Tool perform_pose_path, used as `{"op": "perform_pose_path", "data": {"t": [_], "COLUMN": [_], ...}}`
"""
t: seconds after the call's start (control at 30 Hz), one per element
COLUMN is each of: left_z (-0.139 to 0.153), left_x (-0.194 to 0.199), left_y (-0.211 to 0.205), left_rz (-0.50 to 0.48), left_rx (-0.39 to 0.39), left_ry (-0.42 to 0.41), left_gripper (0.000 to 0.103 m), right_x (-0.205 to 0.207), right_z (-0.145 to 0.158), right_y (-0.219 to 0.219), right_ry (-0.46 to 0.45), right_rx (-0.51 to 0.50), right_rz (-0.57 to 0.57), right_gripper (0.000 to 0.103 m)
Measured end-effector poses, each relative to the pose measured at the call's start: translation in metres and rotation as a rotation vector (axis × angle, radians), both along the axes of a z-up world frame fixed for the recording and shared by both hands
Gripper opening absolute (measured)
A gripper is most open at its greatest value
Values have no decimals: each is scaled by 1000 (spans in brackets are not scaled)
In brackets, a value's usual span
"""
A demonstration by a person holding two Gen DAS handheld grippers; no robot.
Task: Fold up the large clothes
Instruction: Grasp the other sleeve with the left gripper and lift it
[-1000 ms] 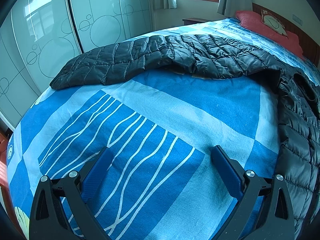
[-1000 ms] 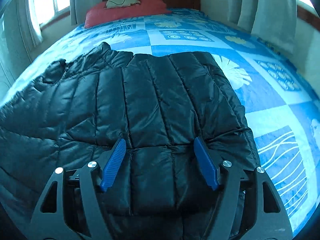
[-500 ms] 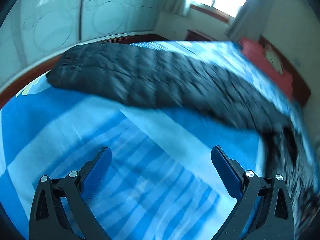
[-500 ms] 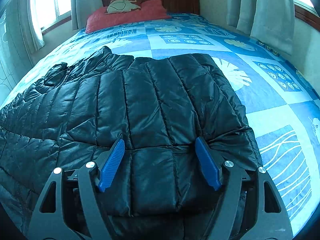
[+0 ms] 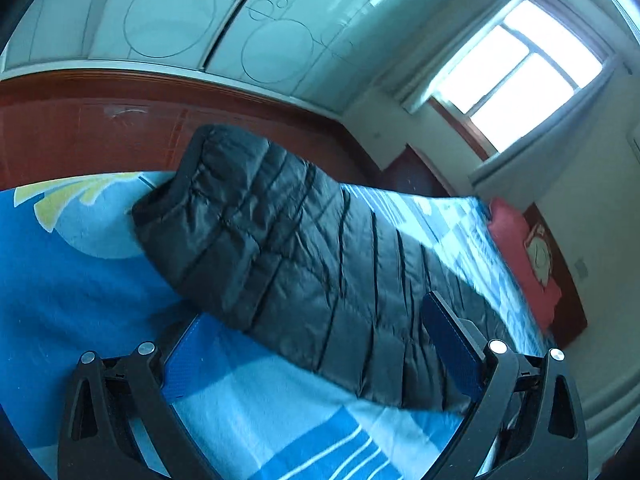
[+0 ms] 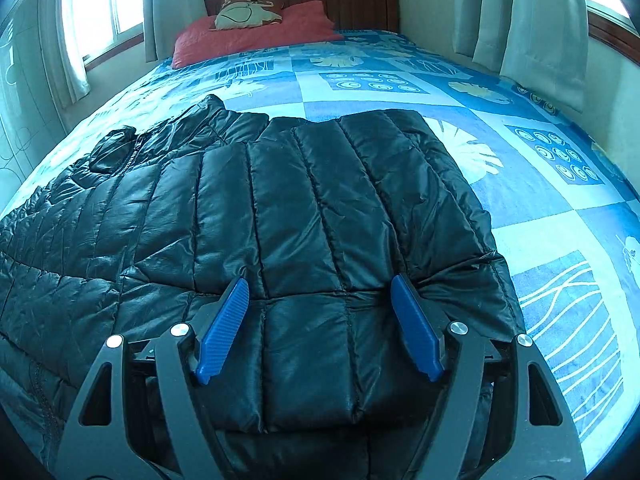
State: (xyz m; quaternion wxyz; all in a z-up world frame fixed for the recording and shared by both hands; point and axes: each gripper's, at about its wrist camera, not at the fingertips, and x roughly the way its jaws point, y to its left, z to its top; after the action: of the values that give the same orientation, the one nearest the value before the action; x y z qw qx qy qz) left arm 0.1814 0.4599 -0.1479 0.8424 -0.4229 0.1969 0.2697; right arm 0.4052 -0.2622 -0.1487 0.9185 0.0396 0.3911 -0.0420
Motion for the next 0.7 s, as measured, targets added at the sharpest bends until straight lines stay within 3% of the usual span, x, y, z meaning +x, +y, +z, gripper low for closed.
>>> {"op": "perform_pose_path", "data": {"t": [0.2,0.37,0.43,0.5,0.53,0.6,0.7], "left_z": [2,-4,-9,-18,-19,-14,4], "left_x": [-20,-30,-29,-33,-35,-31,-20], "left_y": [20,31,38,43,45,47,38], "left_rz": [103,214,211,208,213,203,186], "left_rx": [-82,-125,-143,-164,-165,-142,-47], "left_ry": [-100,-115,-120,-121,-119,-89,-19], "left_gripper": [95,58,32,17,11,9,6], "right_x": [0,-1,0,-1,-1,-1,-1], "right_z": [1,1,1,1,1,1,1], "right_y": [0,0,0,0,0,0,0], "right_ry": [-4,-4,-4,-5,-5,-5,-5], "right_rx": [1,0,0,0,1,1,0], "right_rz": [0,-1,0,-1,-1,-1,-1], "right_gripper": [74,74,74,74,74,74,74]}}
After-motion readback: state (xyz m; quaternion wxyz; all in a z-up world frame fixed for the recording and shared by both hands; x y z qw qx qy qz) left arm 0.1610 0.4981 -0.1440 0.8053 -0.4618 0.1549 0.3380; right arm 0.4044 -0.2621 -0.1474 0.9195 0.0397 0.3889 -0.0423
